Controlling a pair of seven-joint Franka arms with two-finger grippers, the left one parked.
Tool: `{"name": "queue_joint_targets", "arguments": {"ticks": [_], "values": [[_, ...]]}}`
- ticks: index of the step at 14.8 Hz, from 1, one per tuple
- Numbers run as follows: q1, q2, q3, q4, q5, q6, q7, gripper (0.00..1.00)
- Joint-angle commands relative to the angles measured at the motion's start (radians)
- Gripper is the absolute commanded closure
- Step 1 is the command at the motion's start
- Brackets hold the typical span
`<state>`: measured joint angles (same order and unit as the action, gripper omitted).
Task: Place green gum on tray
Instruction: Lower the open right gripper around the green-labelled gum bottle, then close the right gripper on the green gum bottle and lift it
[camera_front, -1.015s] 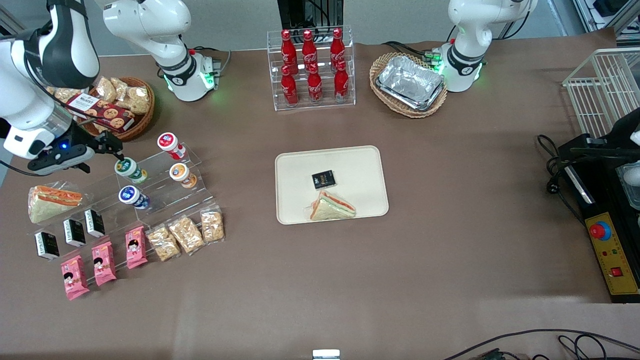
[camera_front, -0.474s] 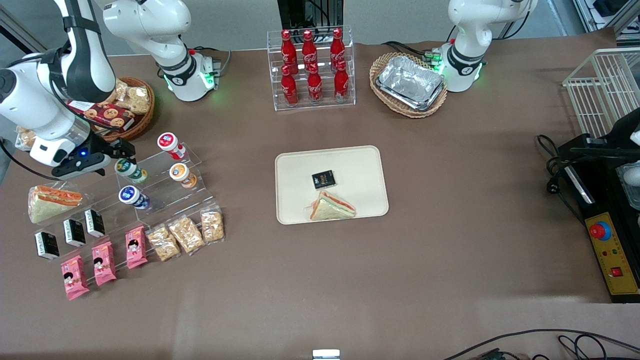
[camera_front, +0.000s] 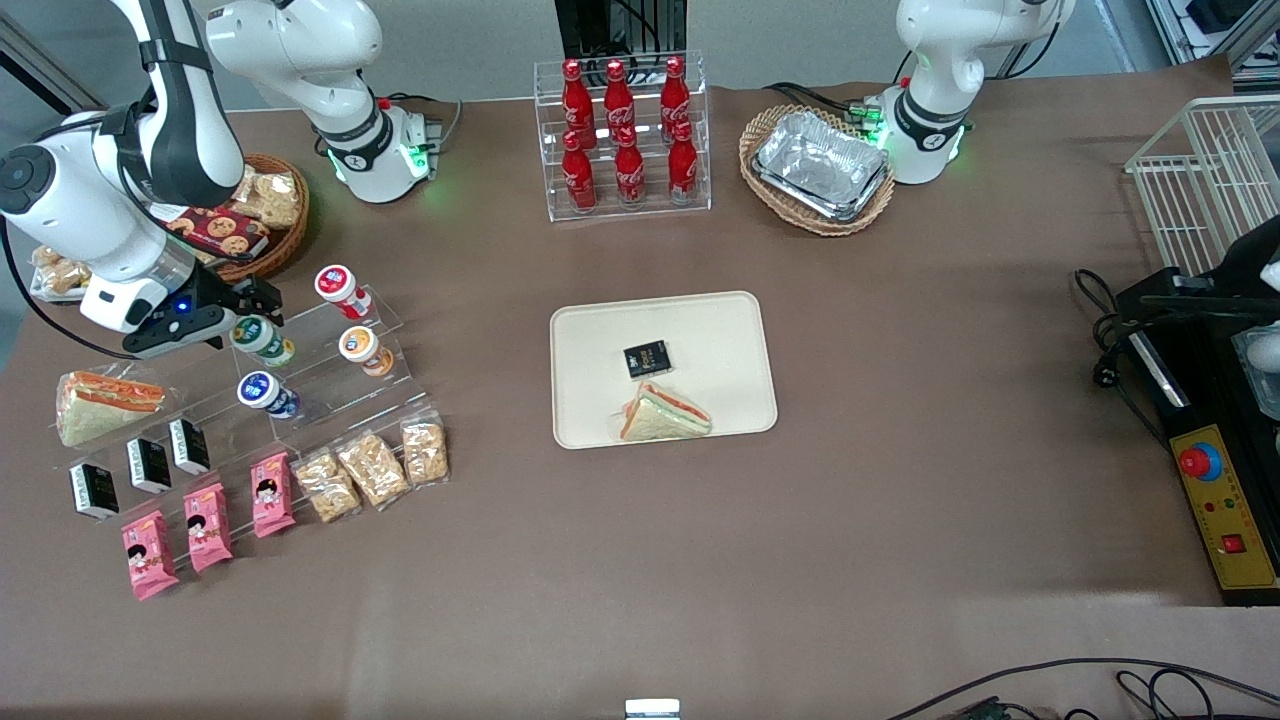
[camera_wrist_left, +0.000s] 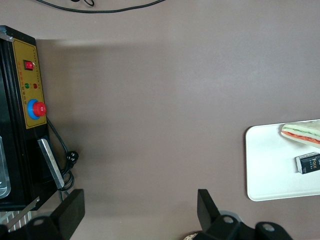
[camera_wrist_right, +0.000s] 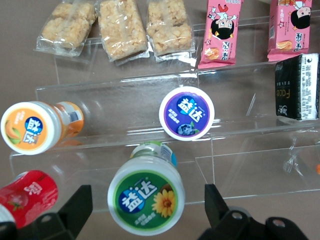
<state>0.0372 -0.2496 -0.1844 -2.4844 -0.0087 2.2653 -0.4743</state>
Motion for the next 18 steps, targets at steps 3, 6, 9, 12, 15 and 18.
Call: {"name": "queue_joint_targets", "arguments": {"ticks": [3, 6, 9, 12, 15, 18], "values": [[0.0, 0.001, 0.0, -0.016, 0.022, 0.039, -0.012, 0.41], [0.0, 0.001, 0.0, -0.013, 0.022, 0.039, -0.012, 0.62], [-0.002, 0.007, 0.0, -0.007, 0.024, 0.034, -0.01, 0.64], [-0.002, 0.007, 0.002, 0.033, 0.024, 0.017, -0.01, 0.71], [0.0, 0.01, 0.006, 0.154, 0.027, -0.139, -0.003, 0.72], [0.015, 0.013, 0.008, 0.301, 0.027, -0.318, 0.025, 0.75]]}}
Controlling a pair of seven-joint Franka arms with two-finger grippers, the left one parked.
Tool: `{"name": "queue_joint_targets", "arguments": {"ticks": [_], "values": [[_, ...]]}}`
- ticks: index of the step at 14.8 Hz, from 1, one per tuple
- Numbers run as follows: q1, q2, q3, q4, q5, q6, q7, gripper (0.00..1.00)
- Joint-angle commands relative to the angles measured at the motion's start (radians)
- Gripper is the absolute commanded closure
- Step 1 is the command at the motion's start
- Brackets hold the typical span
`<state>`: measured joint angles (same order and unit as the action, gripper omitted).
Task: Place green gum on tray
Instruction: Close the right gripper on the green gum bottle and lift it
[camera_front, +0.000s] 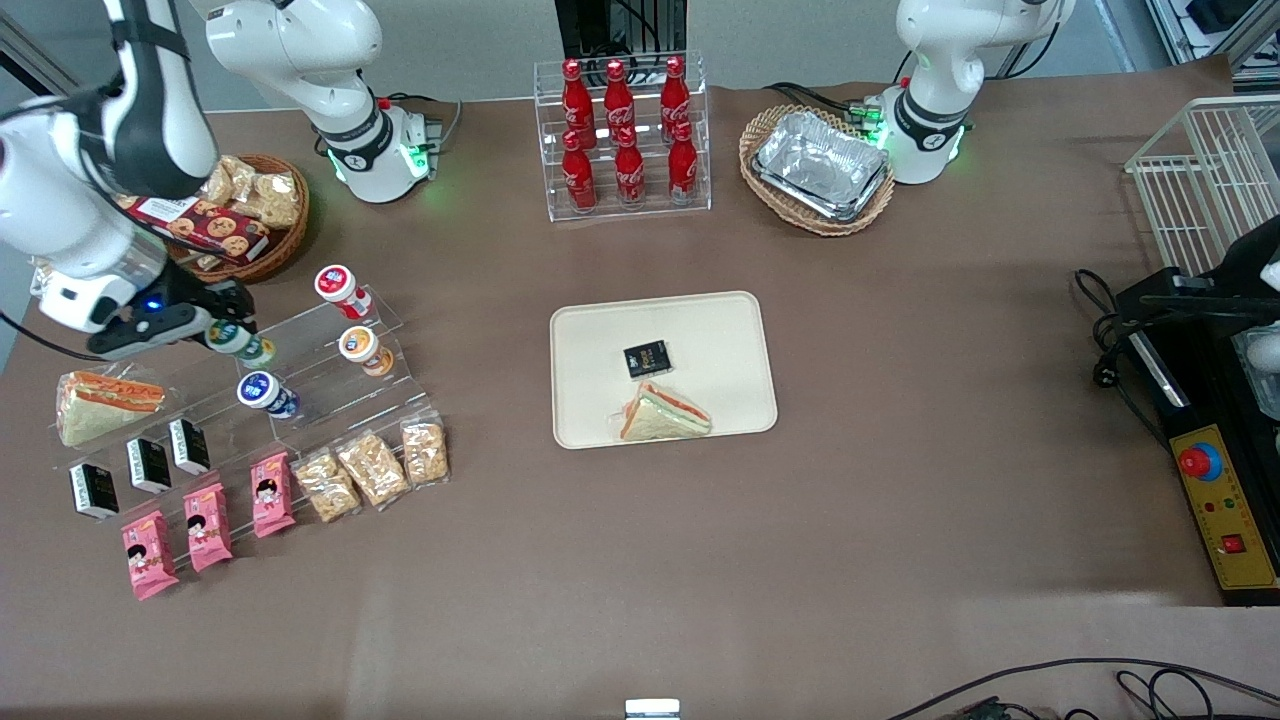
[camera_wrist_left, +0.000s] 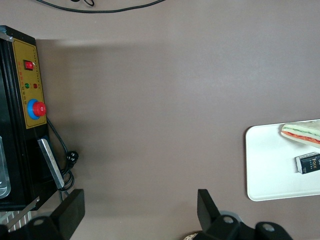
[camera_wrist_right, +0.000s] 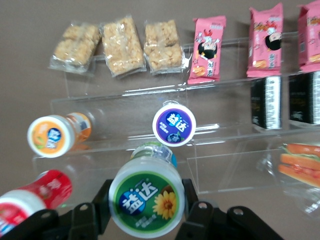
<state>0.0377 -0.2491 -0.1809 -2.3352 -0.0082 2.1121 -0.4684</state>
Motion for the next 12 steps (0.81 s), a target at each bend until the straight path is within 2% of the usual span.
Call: {"name": "queue_joint_targets", "arguments": {"ticks": [1, 2, 3, 5, 9, 12], "values": [[0.021, 0.013, 0.004, 0.199, 0.027, -0.22, 0.03, 0.84], [0.022, 0.013, 0.006, 0.235, 0.028, -0.265, 0.04, 0.85], [0.033, 0.011, 0.011, 0.264, 0.028, -0.299, 0.051, 0.95], [0.044, 0.01, 0.047, 0.322, 0.028, -0.349, 0.101, 0.95], [0.042, 0.008, 0.237, 0.381, 0.04, -0.429, 0.432, 0.94], [0.042, 0.01, 0.355, 0.395, 0.131, -0.431, 0.681, 0.93]]}}
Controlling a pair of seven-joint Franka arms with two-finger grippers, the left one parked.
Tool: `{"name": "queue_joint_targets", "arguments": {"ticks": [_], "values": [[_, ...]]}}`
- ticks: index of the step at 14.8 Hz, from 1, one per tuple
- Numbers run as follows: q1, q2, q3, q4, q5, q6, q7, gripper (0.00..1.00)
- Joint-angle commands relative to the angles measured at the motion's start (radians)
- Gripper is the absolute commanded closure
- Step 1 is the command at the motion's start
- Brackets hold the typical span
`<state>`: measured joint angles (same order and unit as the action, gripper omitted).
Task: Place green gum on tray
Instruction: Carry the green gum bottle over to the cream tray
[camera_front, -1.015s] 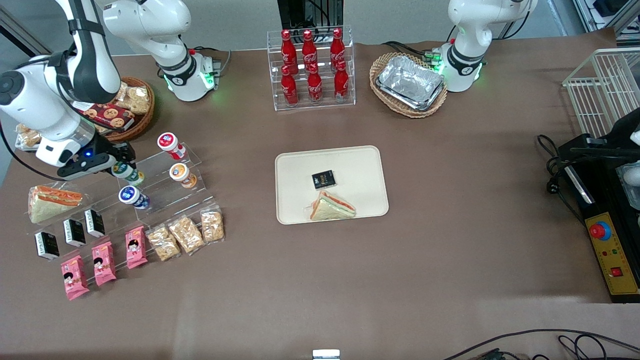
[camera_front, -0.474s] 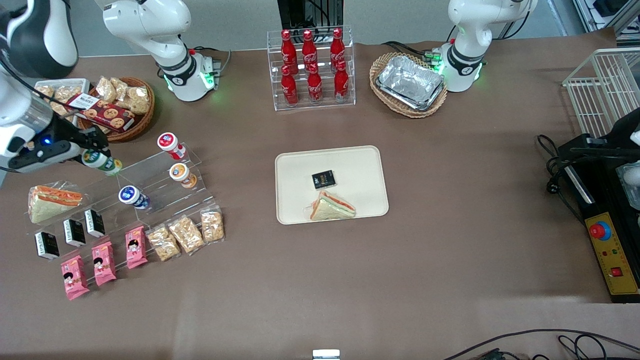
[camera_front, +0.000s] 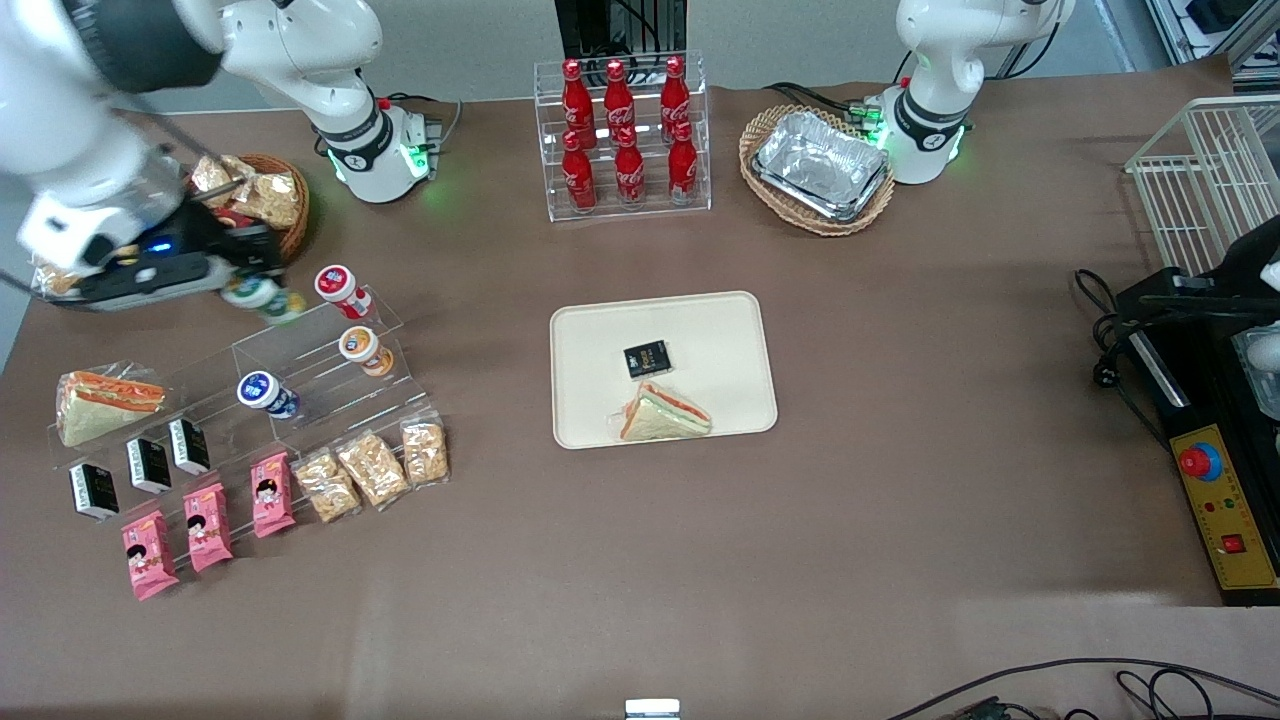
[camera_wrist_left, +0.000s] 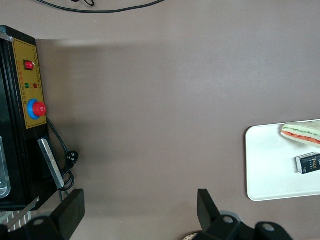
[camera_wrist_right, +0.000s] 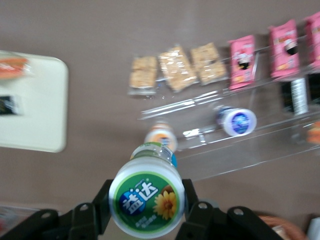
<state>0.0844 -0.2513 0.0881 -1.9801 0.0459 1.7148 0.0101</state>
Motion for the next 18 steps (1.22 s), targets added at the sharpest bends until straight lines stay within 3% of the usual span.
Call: {"name": "queue_joint_targets", "arguments": {"ticks": [1, 3, 6, 11, 13, 16, 18], "values": [[-0.003, 0.017, 0.123, 0.04, 0.097, -0.032, 0.293, 0.93], [-0.003, 0.041, 0.211, 0.04, 0.136, -0.003, 0.458, 0.93], [0.009, 0.122, 0.335, 0.03, 0.143, 0.103, 0.708, 0.92], [0.049, 0.242, 0.447, -0.127, 0.123, 0.432, 0.97, 0.92], [0.096, 0.321, 0.449, -0.183, 0.019, 0.552, 1.103, 0.92], [0.158, 0.464, 0.449, -0.184, -0.186, 0.638, 1.328, 0.92], [0.175, 0.542, 0.449, -0.183, -0.285, 0.69, 1.416, 0.92]]}}
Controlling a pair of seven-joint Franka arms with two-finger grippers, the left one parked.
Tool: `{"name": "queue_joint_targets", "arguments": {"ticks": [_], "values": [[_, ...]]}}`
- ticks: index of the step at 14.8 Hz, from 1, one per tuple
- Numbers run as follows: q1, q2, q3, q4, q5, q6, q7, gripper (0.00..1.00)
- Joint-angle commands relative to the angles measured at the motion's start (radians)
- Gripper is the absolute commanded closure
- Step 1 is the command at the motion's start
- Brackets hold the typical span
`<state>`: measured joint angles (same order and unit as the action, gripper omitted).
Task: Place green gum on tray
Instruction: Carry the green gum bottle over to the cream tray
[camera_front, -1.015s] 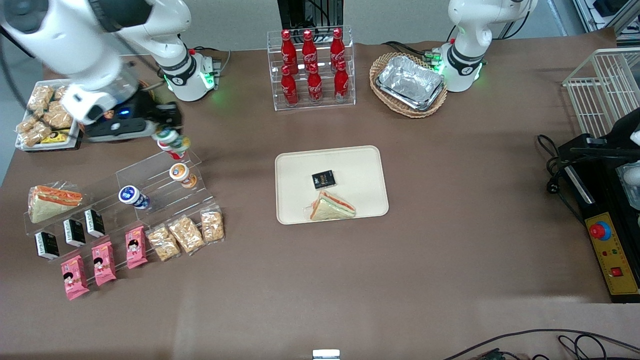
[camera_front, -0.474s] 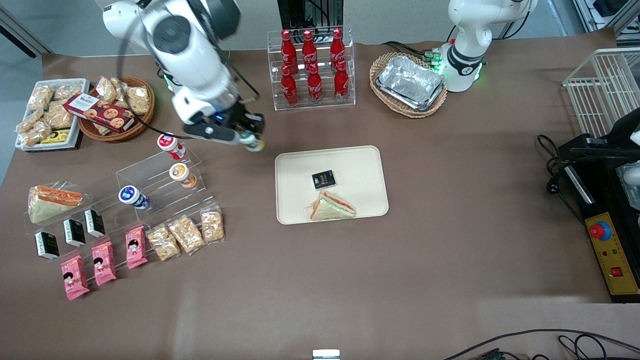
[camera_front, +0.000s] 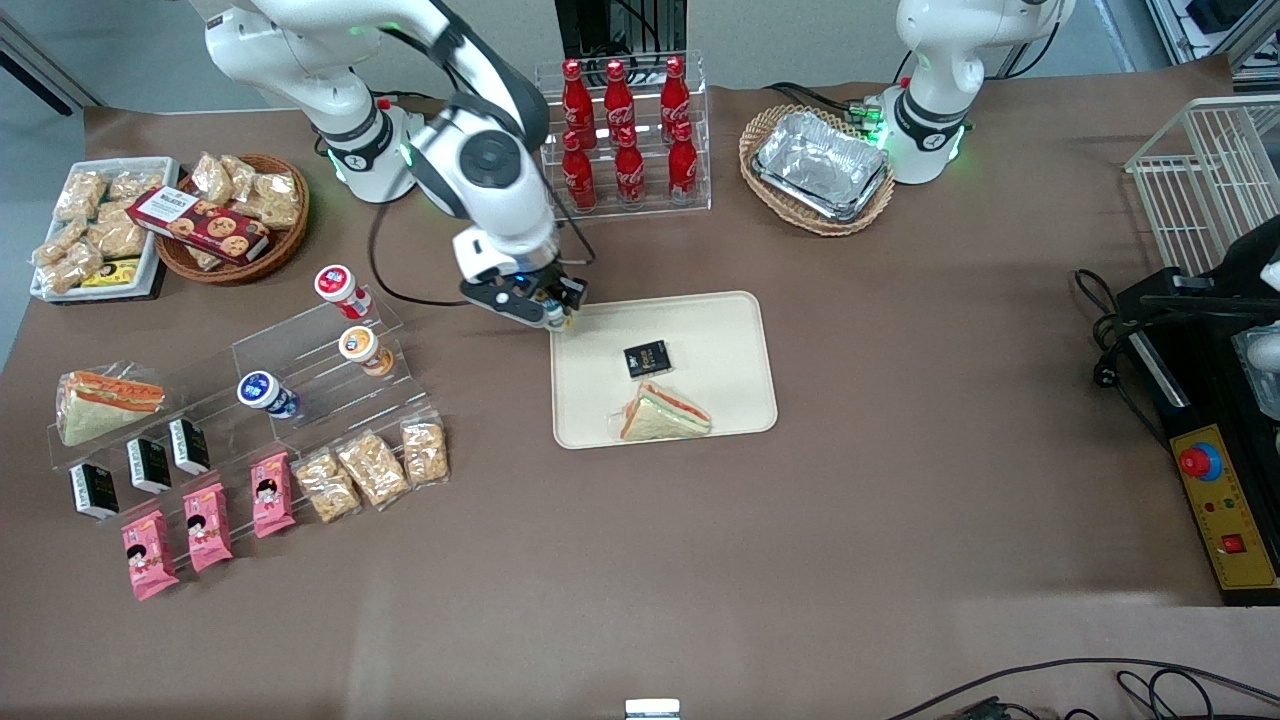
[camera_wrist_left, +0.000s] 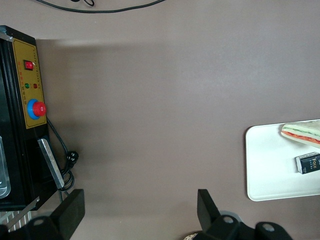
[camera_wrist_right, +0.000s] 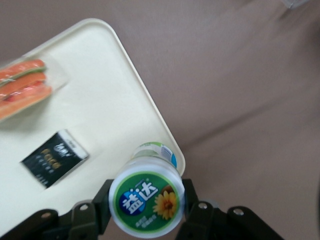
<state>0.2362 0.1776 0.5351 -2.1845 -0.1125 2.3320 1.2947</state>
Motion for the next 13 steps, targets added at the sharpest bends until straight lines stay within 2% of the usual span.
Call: {"name": "queue_joint_targets", "arguments": {"ticks": [1, 5, 6, 8, 9, 10, 12, 13], "values": [[0.028, 0.141, 0.002, 0.022, -0.142, 0.104, 0.156, 0.92], [0.029, 0.166, 0.0, 0.023, -0.147, 0.124, 0.159, 0.92], [0.029, 0.171, 0.0, 0.023, -0.15, 0.128, 0.161, 0.89], [0.026, 0.172, -0.001, 0.026, -0.148, 0.13, 0.161, 0.43], [0.026, 0.172, -0.001, 0.028, -0.148, 0.13, 0.161, 0.31], [0.026, 0.172, -0.001, 0.028, -0.148, 0.13, 0.163, 0.14], [0.025, 0.171, -0.001, 0.028, -0.15, 0.13, 0.163, 0.13], [0.025, 0.171, -0.001, 0.028, -0.148, 0.13, 0.163, 0.03]]}}
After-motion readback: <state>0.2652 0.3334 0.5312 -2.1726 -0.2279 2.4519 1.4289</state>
